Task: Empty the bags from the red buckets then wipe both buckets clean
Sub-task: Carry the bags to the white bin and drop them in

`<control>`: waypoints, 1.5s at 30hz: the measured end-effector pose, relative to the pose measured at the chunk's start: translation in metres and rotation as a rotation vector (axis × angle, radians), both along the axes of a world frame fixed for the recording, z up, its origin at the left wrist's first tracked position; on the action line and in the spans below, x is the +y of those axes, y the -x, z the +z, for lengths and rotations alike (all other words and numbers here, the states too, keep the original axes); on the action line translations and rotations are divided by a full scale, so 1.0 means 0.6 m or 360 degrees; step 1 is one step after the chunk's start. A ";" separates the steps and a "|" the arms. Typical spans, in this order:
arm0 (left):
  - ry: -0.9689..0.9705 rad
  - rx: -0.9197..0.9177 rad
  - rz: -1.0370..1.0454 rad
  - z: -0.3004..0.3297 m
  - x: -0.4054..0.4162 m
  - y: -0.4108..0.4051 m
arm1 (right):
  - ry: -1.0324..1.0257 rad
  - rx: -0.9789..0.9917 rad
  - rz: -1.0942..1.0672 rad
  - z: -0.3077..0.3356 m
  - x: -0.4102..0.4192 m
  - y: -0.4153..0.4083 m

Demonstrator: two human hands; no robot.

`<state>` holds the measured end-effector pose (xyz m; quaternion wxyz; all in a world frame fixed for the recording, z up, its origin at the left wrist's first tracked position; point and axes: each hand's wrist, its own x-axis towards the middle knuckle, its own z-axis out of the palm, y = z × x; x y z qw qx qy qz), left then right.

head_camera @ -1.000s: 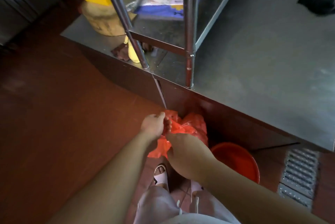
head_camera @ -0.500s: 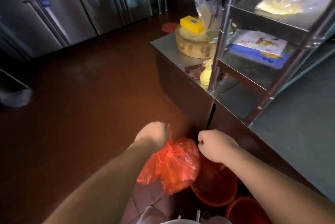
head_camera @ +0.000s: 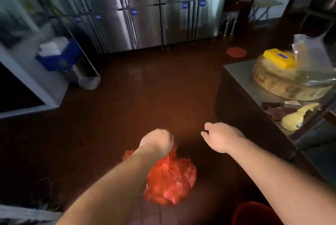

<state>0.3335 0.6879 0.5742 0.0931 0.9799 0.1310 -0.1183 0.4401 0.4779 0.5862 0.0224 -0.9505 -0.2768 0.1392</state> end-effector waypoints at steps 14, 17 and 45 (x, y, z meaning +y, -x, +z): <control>-0.0079 -0.0166 0.0654 0.020 0.324 0.008 | 0.0055 -0.0083 0.0606 0.019 0.403 -0.121; -0.0134 -0.0172 0.0830 0.021 0.387 -0.002 | 0.0005 -0.0077 0.0779 0.024 0.494 -0.163; -0.0034 -0.0117 0.1934 0.019 0.965 0.179 | 0.0101 -0.0224 0.1817 0.082 1.348 -0.015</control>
